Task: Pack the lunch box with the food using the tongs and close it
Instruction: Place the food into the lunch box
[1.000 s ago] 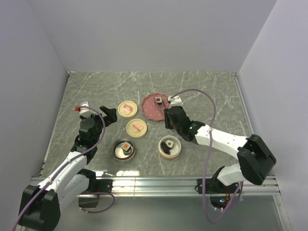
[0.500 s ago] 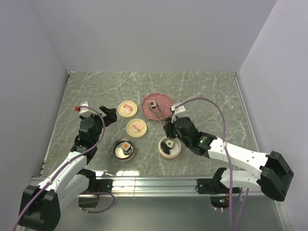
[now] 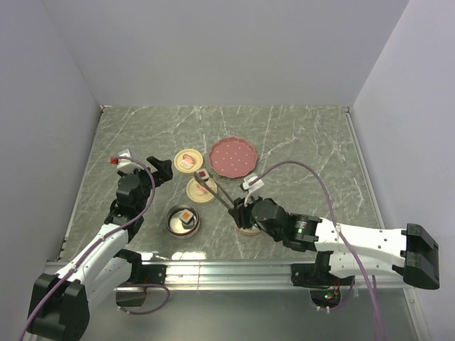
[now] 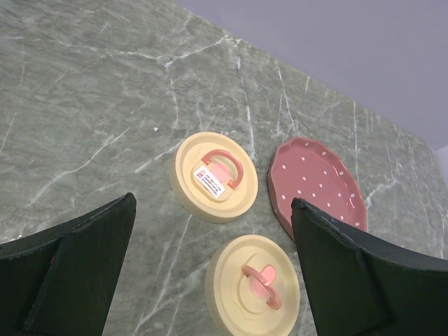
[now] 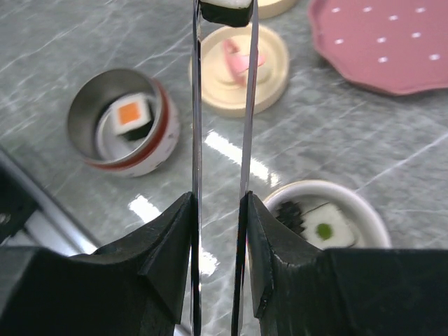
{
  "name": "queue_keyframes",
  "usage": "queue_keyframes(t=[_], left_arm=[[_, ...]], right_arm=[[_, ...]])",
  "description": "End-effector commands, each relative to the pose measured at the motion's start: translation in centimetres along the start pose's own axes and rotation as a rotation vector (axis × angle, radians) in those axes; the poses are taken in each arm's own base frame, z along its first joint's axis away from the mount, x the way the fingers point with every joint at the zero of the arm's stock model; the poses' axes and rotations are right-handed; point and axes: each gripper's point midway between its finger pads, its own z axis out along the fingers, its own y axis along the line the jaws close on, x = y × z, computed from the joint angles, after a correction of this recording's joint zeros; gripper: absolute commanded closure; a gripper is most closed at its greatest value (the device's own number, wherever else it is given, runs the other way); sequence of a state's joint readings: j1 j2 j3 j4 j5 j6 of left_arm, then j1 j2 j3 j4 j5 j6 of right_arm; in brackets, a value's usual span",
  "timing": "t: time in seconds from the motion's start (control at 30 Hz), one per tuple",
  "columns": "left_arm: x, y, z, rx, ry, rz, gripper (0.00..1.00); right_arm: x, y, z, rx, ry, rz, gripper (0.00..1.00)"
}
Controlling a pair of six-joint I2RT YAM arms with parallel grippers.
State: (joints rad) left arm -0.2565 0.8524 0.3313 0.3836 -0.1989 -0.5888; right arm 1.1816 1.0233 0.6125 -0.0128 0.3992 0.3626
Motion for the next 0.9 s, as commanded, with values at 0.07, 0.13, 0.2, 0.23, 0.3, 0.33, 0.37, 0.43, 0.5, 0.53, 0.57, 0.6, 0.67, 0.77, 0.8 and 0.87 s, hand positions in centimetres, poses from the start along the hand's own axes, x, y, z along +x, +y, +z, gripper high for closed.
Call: queue_keyframes(t=[0.07, 0.13, 0.2, 0.23, 0.3, 0.33, 0.37, 0.43, 0.5, 0.53, 0.57, 0.6, 0.67, 0.77, 0.8, 0.87], left_arm=[[-1.3, -0.9, -0.1, 0.037, -0.049, -0.022, 0.00], [-1.3, -0.9, -0.1, 0.037, -0.047, -0.022, 0.01], [-1.3, -0.8, -0.1, 0.035, -0.047, -0.021, 0.01], [-1.3, -0.9, -0.1, 0.036, -0.046, -0.023, 0.01], [-1.3, -0.9, 0.0, 0.036, -0.046, -0.023, 0.01], [-1.3, -0.8, 0.0, 0.033, -0.044, -0.022, 0.01], [-1.2, -0.9, 0.0, 0.034, -0.044, -0.022, 0.00], [-1.3, -0.9, 0.0, 0.033, -0.044, -0.021, 0.01], [-1.3, -0.9, 0.0, 0.034, -0.043, -0.022, 0.00], [-1.3, -0.9, 0.0, 0.032, -0.043, -0.024, 0.01], [-1.3, -0.9, 0.0, 0.034, -0.043, -0.022, 0.01], [-1.3, -0.8, 0.0, 0.032, -0.043, -0.022, 0.01], [-1.3, -0.9, 0.0, 0.033, -0.042, -0.022, 0.01], [-1.2, -0.8, 0.0, 0.031, -0.042, -0.022, 0.01], [-1.3, -0.9, 0.0, 0.033, -0.042, -0.022, 0.01], [-1.3, -0.8, 0.0, 0.033, -0.044, -0.022, 0.00]], right_arm=[[-0.1, 2.9, -1.2, -0.051, -0.033, 0.022, 0.90], [0.4, 3.7, -1.6, -0.077, -0.024, 0.017, 0.90], [0.6, 4.9, -2.4, -0.113, -0.029, 0.008, 0.90], [0.8, 5.2, -2.7, -0.127, -0.028, 0.004, 0.90], [1.2, 6.0, -3.7, -0.167, -0.019, -0.010, 0.91], [1.0, 6.4, -4.2, -0.189, -0.026, -0.007, 0.91], [1.2, 6.7, -4.5, -0.205, -0.022, -0.011, 0.90], [1.7, 7.3, -5.1, -0.233, -0.012, -0.018, 0.91], [2.1, 7.3, -5.4, -0.235, -0.005, -0.027, 0.91], [2.2, 7.7, -5.6, -0.248, 0.000, -0.031, 0.91], [2.3, 7.8, -5.7, -0.253, 0.002, -0.037, 0.91], [2.5, 8.1, -5.8, -0.266, 0.006, -0.043, 0.91], [3.0, 8.6, -5.8, -0.275, 0.023, -0.064, 0.91], [3.6, 9.0, -5.6, -0.270, 0.049, -0.087, 0.91], [3.8, 9.2, -5.6, -0.272, 0.056, -0.092, 0.91], [4.0, 9.4, -5.5, -0.270, 0.063, -0.101, 0.91]])
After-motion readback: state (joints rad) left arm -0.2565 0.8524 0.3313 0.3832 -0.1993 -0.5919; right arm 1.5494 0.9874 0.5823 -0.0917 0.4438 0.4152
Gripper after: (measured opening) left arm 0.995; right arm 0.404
